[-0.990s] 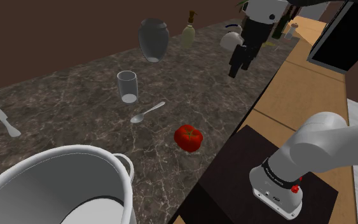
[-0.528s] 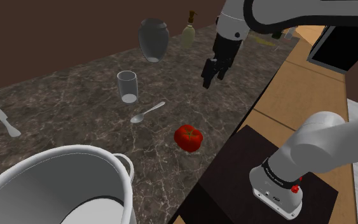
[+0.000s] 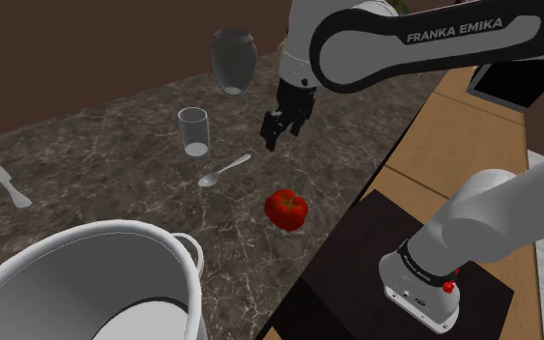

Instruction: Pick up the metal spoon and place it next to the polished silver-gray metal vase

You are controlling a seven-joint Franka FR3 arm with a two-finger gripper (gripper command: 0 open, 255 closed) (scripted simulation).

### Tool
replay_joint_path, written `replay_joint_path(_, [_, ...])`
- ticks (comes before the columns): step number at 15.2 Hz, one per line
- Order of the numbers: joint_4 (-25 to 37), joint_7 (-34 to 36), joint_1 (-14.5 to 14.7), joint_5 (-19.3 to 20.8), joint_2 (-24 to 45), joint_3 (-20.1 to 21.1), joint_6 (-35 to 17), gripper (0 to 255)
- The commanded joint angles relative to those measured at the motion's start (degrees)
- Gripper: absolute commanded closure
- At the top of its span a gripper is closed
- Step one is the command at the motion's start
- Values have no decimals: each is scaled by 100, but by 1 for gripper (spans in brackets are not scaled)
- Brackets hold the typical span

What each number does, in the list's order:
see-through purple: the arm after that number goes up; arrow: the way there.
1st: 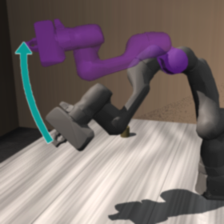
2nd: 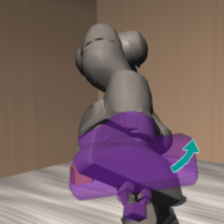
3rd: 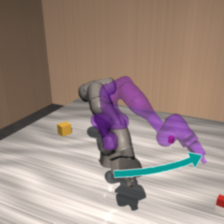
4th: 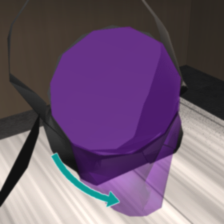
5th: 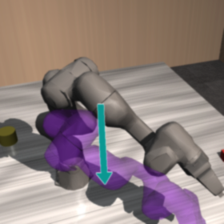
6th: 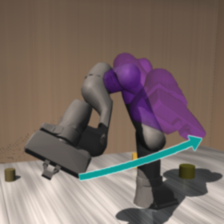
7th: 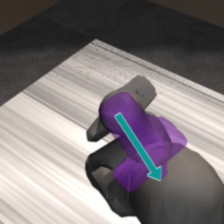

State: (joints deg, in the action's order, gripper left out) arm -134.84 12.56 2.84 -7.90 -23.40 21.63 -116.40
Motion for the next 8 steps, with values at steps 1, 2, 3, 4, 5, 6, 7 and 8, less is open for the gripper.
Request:
replay_joint_path(1, [141,225,-23,113,397,206,-321,0])
replay_joint_path(2, [229,351,-37,194,601,308,-460,0])
replay_joint_path(3, [324,484,-52,290,811,409,-592,0])
replay_joint_path(4, [428,625,-66,401,1025,506,-717,0])
replay_joint_path(5, [539,774,-78,529,1245,599,-834,0])
replay_joint_path(6, [658,931,-89,674,1470,688,-943,0])
replay_joint_path(7, [785,1096,-95,834,1701,771,-1041,0])
replay_joint_path(8, [921,1268,-90,1011,1936,842,-1129,0])
